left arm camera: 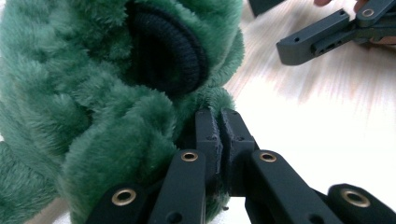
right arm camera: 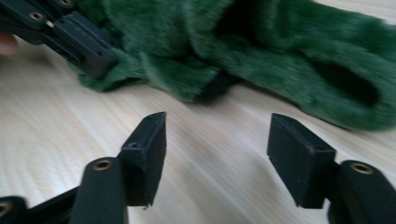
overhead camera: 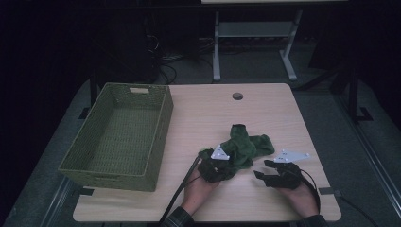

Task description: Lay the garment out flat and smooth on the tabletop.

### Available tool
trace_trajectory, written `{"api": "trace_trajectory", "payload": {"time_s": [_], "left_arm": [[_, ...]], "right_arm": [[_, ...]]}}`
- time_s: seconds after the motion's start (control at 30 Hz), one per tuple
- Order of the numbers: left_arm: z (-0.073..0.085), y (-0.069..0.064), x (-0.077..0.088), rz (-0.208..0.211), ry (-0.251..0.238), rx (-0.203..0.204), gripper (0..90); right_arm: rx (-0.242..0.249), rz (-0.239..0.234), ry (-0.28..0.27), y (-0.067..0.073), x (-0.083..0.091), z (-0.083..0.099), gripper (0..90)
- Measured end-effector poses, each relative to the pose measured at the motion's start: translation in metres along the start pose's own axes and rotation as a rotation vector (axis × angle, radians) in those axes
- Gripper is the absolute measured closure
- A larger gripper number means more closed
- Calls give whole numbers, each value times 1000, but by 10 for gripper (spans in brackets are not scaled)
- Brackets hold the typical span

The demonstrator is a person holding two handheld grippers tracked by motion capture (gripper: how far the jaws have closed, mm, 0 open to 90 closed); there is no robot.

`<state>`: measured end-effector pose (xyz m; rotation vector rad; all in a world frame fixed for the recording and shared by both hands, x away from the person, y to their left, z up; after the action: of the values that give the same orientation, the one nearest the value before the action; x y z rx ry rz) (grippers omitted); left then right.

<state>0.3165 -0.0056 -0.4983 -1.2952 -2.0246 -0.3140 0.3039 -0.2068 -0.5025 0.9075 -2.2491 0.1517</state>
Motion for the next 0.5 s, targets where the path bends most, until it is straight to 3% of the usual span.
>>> {"api": "trace_trajectory", "payload": {"time_s": [0.3,0.43,0.5], "left_arm": [[-8,-7,12,35,-42,2,874],[-12,-6,18,52,-66,5,874],[-13,-5,21,56,-75,5,874]], "right_arm": [[13,-30,33,8,-20,-14,448],[2,-40,45,8,-28,-15,560],[11,-32,47,7,-29,-16,668]]}}
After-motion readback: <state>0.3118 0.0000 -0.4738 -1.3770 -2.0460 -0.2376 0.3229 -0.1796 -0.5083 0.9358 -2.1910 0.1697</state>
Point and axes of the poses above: each handheld gripper's, and its own axes: x roughly backward along the jaws, z roughly out of its underside, y roughly to its left, the point moved 5 cm from there along -x, roughly forward along the jaws, and after that the axes turned 2 degrees about -x, right-handed, at the moved point
